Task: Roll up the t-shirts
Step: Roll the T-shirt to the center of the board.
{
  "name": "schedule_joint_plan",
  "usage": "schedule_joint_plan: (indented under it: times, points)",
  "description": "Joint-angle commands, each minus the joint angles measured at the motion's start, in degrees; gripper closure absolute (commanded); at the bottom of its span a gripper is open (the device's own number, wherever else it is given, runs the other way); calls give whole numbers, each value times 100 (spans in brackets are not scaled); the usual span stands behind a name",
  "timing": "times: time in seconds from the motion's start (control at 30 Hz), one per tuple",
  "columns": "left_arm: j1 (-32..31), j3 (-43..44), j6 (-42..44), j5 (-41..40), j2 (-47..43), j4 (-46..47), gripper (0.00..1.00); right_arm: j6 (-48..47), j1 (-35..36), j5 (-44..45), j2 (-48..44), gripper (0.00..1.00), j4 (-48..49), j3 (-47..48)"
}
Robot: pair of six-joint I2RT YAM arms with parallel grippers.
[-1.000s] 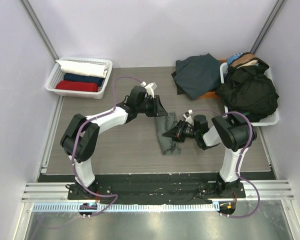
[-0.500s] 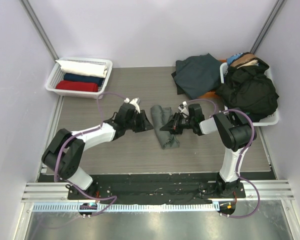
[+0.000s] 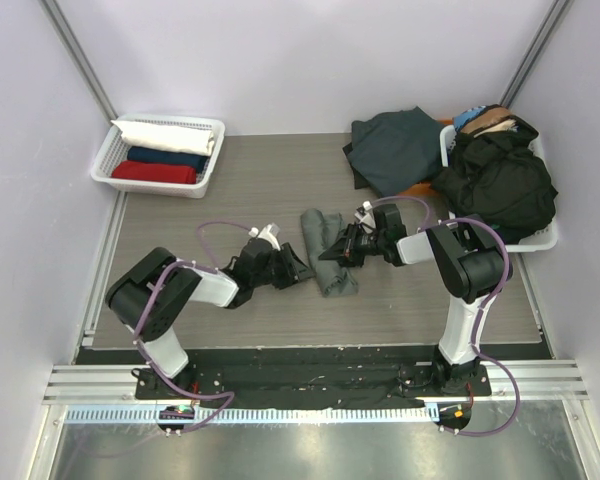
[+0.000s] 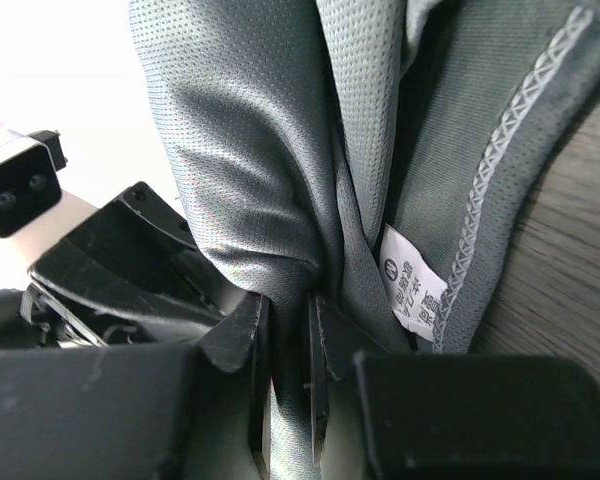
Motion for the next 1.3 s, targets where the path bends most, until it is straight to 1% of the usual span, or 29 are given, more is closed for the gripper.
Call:
schedule_joint_plan:
  times: [0.0,0.13,0.17,0.2,0.3,0.4,0.5,0.57,0.63,0.67,0.7,0.77,0.8,0.83,0.87,0.9,0.93,0.97,1.0,1.03,1.1,1.17,1.2,1.27]
  points:
    - [-177,-131,-351,-222,274,1485,59,67,94,302,-103,95,-324,100]
    - [-221,-140,-465,-302,494,1767,61,550,121,171,-68,96,211,-137]
    - [-221,-140,-491,-319,538,1829,61,673,121,162,-68,96,500,-277]
    - [-230,-166,-500,-354,616,1942,61,909,138,153,-51,96,633,-339]
    - [-309,-167,-474,-521,696,2058,62,1227,191,126,28,96,1117,-532]
    - [-397,-140,-465,-610,749,2101,62,1377,270,267,20,97,1206,-638]
    - [-415,-254,-448,-653,679,2215,63,1185,288,407,-24,97,987,-621]
    - [-415,-473,-369,-819,329,2199,64,1009,288,425,28,97,873,-595]
    - [-406,-553,-133,-934,-31,1709,64,947,288,434,72,97,863,-559]
    - [-397,-484,-35,-1005,-451,1384,64,842,279,425,98,97,811,-542]
    - [-406,-439,87,-1110,-638,728,64,780,288,408,142,97,758,-516]
    - [-406,-221,369,-1198,-1173,153,62,614,288,399,169,97,618,-454]
    - [-406,-115,466,-1521,-1324,-328,60,552,279,390,186,97,565,-428]
    - [-362,17,684,-1550,-1412,-559,59,508,288,381,187,97,512,-401]
    - [-327,383,782,-1533,-1448,-996,52,446,279,381,195,97,477,-410]
    - [-292,587,870,-1463,-1396,-1201,49,411,279,381,195,97,450,-410]
    - [-170,816,1062,-1332,-1291,-1386,48,385,288,390,187,97,415,-419]
    - [-125,1340,1125,-1095,-977,-1727,47,358,288,381,195,97,415,-427]
    - [-81,1554,1178,-797,-808,-1843,46,358,288,373,195,97,415,-427]
    - [6,1817,1257,-629,-624,-2149,46,341,288,355,204,97,406,-419]
    - [60,2450,1354,-243,-167,-2406,46,297,270,355,195,97,397,-401]
    - [165,2768,1433,-92,27,-2775,46,218,279,390,178,97,257,-375]
    - [209,2900,1399,-4,107,-2741,46,200,279,390,187,97,248,-383]
    - [419,2936,1145,303,291,-2374,47,191,270,399,195,97,257,-383]
